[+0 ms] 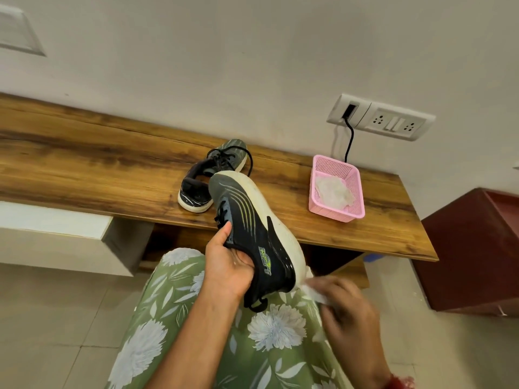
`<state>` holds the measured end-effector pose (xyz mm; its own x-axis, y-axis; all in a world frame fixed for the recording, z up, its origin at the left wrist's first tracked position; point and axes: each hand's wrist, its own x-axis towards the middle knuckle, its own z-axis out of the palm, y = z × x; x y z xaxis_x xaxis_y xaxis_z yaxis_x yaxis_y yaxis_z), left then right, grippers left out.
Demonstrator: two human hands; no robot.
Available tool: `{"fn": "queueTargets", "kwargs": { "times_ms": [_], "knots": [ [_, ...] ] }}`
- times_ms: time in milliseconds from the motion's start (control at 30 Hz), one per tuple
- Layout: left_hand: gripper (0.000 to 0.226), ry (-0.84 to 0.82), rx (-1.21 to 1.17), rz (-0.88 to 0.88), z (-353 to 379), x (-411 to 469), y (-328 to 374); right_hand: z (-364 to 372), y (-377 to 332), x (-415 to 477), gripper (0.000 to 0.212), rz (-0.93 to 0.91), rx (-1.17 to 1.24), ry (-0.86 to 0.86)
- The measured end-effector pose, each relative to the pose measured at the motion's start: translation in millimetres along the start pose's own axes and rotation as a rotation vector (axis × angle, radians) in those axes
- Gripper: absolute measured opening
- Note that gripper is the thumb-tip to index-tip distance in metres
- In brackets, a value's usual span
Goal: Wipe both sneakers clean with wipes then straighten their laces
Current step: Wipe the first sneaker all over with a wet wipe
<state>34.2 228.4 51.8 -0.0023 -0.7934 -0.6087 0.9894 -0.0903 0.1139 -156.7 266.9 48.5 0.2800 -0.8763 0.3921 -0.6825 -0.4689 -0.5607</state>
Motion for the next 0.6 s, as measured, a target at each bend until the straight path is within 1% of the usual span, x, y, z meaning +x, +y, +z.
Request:
{"fn": "queueTargets", "kwargs": {
  "times_ms": [67, 100, 133, 267, 333, 400, 500, 600],
  "knots": [
    [0.027, 0.003, 0.02, -0.001, -1, 0, -1, -3, -10, 11, 0.034, 0.034, 0.089, 0.188],
    [0.027, 0.005, 0.019, -0.01, 0, 0, -3, -1, -13, 14, 0.034, 0.046, 0.129, 0.254],
    [0.027, 0.009, 0.014, -0.018, 0, 0, -4, 3, -15, 16, 0.033, 0.05, 0.155, 0.277],
    [0.028, 0.004, -0.027, -0.029, 0, 2, -3, 29, -11, -1, 0.032, 0.072, 0.167, 0.155],
    [0.027, 0.0, -0.022, -0.028, -1, 3, -3, 37, -7, -11, 0.03, 0.1, 0.182, 0.136],
    [0.027, 0.009, -0.017, -0.032, -2, 3, -3, 41, -3, -16, 0.026, 0.16, 0.223, 0.127],
    [0.026, 0.029, 0.014, -0.029, -1, 3, -5, 45, 3, -18, 0.031, 0.253, 0.239, 0.092],
    [0.026, 0.019, 0.052, -0.008, -2, 6, -4, 47, 8, -16, 0.027, 0.336, 0.254, -0.003]
  ]
}}
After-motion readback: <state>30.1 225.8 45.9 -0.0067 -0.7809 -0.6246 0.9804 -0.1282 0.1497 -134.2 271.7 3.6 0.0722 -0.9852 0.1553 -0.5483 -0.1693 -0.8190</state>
